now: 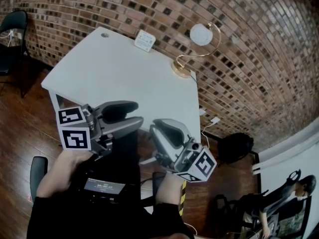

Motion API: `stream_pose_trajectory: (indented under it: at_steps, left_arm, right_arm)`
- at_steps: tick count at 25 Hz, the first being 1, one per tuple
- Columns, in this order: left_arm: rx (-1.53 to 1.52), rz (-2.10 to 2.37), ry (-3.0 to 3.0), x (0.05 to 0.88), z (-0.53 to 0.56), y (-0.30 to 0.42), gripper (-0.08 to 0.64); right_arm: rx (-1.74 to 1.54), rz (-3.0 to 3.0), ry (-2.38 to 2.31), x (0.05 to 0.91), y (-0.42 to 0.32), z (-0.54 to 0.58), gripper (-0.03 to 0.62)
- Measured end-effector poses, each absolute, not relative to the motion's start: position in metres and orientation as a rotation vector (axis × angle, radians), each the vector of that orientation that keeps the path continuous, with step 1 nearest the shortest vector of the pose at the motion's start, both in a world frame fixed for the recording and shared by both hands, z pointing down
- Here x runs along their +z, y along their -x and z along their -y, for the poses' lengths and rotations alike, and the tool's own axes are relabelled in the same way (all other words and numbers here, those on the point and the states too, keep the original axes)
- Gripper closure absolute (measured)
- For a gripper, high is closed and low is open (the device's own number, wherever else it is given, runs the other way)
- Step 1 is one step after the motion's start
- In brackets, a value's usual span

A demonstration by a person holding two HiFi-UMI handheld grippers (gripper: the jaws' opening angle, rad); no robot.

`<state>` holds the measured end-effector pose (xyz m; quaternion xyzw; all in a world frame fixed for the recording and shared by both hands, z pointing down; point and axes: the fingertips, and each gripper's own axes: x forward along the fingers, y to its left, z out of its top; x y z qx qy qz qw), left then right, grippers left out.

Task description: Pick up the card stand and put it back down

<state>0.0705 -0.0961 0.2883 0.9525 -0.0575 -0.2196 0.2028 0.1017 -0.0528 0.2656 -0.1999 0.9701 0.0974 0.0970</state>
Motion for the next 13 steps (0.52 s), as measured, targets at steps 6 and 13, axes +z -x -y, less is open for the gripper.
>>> stream_pose_trajectory:
  at_steps: [6, 13]
  left_arm:
    - [-0.609, 0.154, -2.661, 0.2886, 0.0949, -0.0726, 0.353]
    - [-0.608, 0.154, -2.662, 0.2884, 0.0948, -0.0737, 0.353]
  right_arm:
    - [0.271, -2.886, 0.581, 0.2699, -0.0997, 0.0525, 0.531]
    - [0.272, -2.886, 0.582, 0.2697, -0.1023, 0.0538, 0.531]
